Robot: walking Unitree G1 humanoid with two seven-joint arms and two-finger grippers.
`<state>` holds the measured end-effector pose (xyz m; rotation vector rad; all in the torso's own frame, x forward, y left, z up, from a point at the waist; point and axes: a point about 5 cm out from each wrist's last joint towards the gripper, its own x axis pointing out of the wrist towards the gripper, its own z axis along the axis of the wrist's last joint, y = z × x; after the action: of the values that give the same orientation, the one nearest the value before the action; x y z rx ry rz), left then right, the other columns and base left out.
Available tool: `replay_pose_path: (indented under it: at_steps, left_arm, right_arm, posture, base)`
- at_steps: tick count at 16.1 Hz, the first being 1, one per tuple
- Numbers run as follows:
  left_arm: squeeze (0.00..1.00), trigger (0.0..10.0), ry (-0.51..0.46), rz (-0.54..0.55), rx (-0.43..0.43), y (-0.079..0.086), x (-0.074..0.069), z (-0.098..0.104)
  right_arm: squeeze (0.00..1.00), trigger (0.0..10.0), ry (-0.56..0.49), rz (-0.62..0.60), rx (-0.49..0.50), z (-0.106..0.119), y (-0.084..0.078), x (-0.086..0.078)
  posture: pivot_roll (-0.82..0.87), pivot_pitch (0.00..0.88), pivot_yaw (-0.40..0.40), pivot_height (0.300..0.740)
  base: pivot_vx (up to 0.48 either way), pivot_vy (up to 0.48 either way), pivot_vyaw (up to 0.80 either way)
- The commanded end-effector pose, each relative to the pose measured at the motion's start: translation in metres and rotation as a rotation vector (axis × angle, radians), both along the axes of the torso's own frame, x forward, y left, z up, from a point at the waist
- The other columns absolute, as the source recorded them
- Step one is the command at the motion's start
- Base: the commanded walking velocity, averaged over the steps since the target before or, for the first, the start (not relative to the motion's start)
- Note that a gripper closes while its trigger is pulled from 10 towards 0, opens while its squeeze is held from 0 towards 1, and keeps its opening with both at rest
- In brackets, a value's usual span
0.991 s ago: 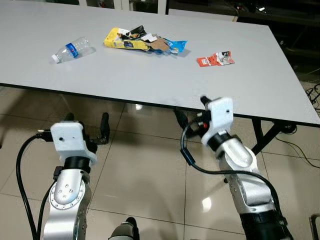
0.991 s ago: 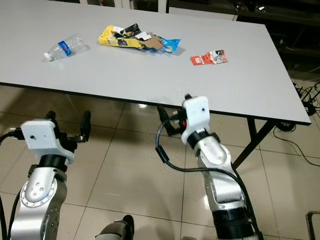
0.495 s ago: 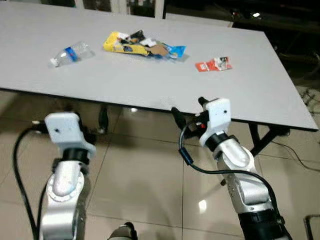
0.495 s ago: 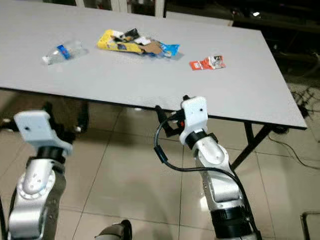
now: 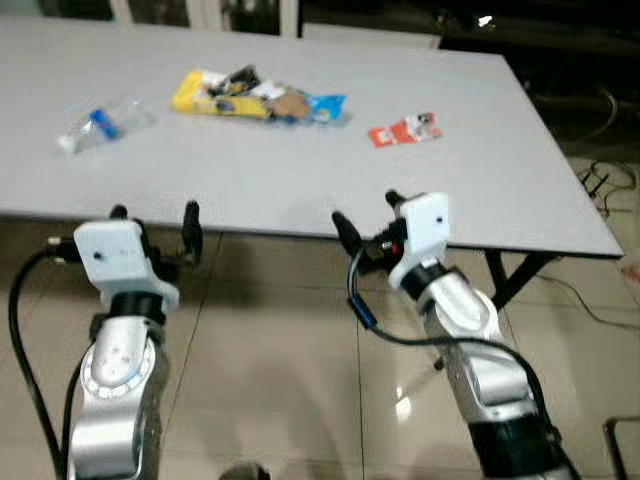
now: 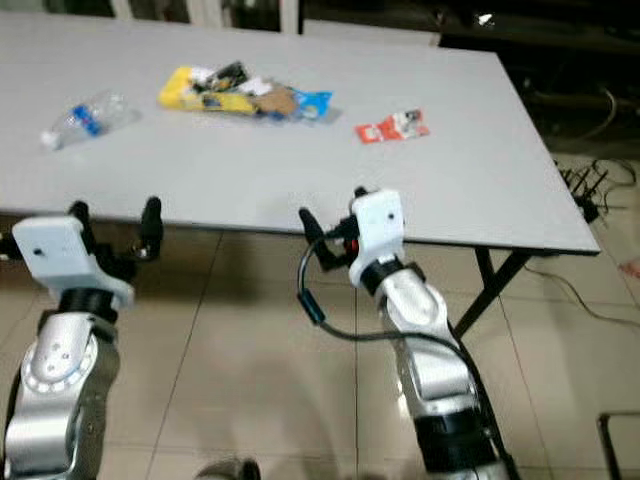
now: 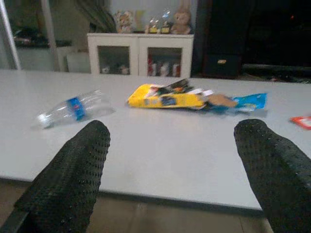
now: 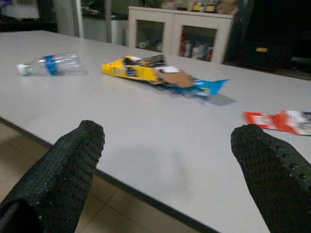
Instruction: Picking trash to rubbish bin
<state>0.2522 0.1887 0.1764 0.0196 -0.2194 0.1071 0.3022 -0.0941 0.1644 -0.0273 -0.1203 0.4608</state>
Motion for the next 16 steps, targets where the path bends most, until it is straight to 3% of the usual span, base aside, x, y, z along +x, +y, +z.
replay_pose_path:
  at_steps: [1, 4, 16]
  left_arm:
    - [0.0, 10.0, 0.016, -0.015, -0.003, -0.0049, -0.0006, -0.002]
    - [0.0, 10.0, 0.018, -0.015, 0.0, -0.0041, -0.0003, -0.0015]
    - [0.0, 10.0, 0.054, -0.02, 0.015, -0.0027, 0.0017, -0.006]
  right_arm:
    - [0.0, 10.0, 0.004, -0.029, -0.005, -0.0031, -0.0097, -0.0001]
    - [0.0, 10.0, 0.004, -0.032, -0.005, -0.0035, -0.0094, -0.0007]
    - [0.0, 10.0, -0.002, -0.034, -0.016, -0.0048, -0.008, -0.0002]
  posture:
    - [-0.03, 0.139, -0.042, 0.74]
    - [-0.03, 0.141, -0.038, 0.74]
    - [-0.03, 0.128, -0.028, 0.74]
  base:
    - [0.416, 0.0, 0.0]
    - [0.412, 0.08, 0.0]
    - [0.385, 0.285, 0.0]
